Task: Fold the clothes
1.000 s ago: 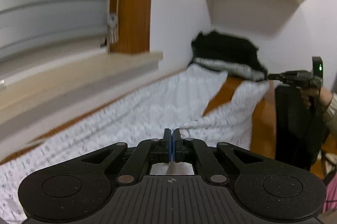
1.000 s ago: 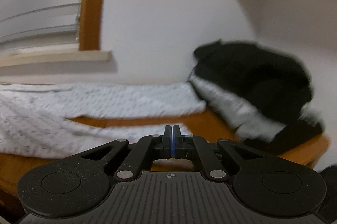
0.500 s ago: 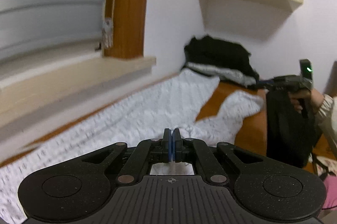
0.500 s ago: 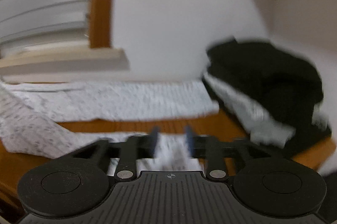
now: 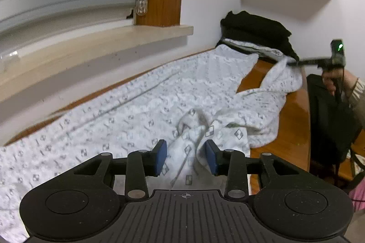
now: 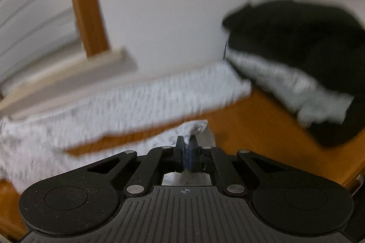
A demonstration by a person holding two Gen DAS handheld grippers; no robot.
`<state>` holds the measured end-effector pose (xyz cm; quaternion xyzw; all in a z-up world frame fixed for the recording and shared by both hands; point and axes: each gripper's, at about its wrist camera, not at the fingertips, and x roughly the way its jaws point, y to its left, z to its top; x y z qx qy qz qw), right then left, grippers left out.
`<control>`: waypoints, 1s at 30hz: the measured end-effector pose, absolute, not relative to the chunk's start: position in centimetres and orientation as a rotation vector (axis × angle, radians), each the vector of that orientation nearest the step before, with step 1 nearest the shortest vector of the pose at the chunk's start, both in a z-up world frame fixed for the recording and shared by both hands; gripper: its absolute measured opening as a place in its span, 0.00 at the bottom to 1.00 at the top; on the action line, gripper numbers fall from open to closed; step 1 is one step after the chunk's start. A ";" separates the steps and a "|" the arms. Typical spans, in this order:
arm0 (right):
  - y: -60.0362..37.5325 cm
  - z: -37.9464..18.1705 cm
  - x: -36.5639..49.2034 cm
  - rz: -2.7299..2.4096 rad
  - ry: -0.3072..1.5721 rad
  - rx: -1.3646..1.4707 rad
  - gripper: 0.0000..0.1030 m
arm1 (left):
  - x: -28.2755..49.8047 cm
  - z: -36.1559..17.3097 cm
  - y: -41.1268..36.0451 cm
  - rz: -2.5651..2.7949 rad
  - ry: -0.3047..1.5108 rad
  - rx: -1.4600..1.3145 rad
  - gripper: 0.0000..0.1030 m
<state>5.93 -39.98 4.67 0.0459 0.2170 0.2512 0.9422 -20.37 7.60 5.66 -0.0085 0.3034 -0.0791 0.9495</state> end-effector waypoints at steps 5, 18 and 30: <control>-41.4 8.2 3.0 0.453 0.314 0.071 0.04 | -20.4 5.0 8.0 -0.169 0.632 -0.027 0.43; -41.3 8.3 5.8 0.337 0.339 0.054 0.04 | -24.2 8.5 10.0 -0.110 0.378 -0.131 0.03; -40.2 5.7 12.5 0.355 0.491 0.182 0.39 | -23.2 7.2 10.4 -0.097 0.451 -0.136 0.03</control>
